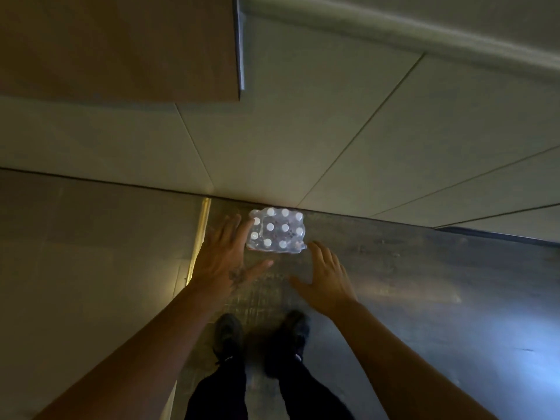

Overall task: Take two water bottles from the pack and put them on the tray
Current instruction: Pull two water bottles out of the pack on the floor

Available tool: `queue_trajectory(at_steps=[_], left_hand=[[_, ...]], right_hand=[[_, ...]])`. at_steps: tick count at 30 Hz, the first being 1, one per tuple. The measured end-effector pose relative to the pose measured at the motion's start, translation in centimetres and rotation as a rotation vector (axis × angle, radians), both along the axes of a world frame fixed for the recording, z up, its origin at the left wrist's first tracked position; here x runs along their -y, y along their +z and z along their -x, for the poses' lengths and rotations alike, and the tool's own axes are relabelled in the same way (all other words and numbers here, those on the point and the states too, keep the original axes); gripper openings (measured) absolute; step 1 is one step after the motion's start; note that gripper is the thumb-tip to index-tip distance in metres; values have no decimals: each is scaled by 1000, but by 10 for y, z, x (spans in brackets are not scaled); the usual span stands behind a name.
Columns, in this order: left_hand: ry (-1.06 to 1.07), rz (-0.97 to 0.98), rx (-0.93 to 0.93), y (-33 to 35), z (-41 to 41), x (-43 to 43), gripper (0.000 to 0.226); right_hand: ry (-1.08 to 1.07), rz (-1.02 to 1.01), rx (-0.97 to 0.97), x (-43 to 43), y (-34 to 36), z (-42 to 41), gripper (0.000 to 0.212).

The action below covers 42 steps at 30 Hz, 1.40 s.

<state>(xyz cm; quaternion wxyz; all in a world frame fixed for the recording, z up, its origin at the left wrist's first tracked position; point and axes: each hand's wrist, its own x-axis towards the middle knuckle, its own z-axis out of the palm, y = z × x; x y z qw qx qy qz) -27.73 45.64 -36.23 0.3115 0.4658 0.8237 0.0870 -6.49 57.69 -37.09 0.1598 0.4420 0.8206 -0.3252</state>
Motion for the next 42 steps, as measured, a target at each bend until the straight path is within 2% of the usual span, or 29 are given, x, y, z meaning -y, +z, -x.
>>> queue_trajectory(at_steps=[8,11,17,22,27,36,42], left_hand=[[109,26,85,-160,-4,-38,104],[129,-20,118,-229,-2,-47,103],[63,-70,65,-347,13,-63,115],[-15,-96,56,-407,22,-77,110],[-77,-72,128,-418,31,-93,112],[-90,-81,158,-432,28,-91,111],[-45,-125,198,-440,34,-99,112]], right_hand=[[50,21,-39,-45,-169,40,99],[104,12,-59,-57,-241,50,97],[203,-88,-125,-83,-362,68,81],[258,-184,-137,-96,-433,85,65],[298,-259,-73,-101,-462,100,62],[270,-244,53,-112,-461,126,45],[306,-355,-94,-107,-458,113,33]])
